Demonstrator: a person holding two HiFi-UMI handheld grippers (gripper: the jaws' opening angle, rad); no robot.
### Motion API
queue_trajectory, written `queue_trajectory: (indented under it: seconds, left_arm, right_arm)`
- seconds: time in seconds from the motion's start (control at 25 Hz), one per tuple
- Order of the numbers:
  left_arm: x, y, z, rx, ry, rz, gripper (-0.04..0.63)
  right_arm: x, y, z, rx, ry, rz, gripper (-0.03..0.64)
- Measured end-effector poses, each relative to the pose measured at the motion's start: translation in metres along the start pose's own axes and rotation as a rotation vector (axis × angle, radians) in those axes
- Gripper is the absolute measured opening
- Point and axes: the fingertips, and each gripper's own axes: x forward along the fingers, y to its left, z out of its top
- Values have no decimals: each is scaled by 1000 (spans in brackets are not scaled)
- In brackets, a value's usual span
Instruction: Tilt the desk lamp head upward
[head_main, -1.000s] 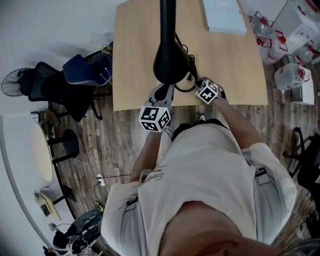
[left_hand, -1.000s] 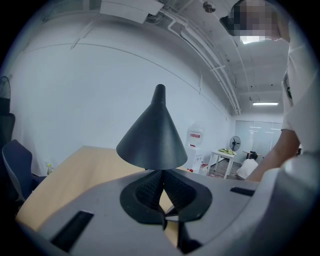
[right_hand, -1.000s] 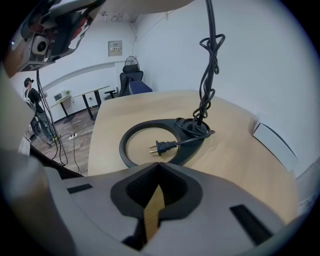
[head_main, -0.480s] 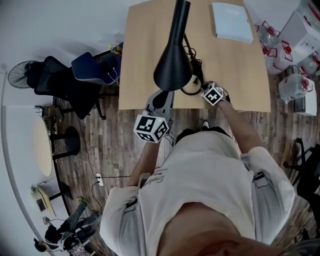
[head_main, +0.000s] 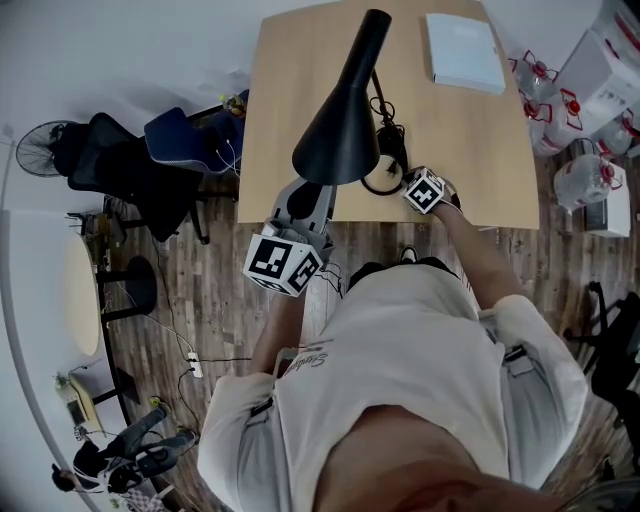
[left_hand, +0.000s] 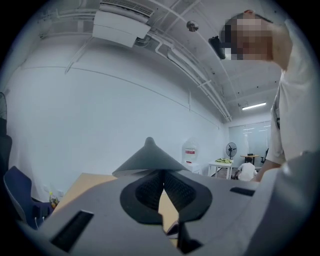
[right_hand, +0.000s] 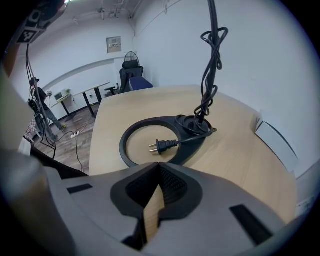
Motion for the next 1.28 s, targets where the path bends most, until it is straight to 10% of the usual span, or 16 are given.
queue_trajectory:
  seconds: [1.28]
  left_arm:
    - [18, 6, 132, 42, -178, -82, 14]
  right_arm:
    - [4, 1, 6, -53, 104, 9, -5]
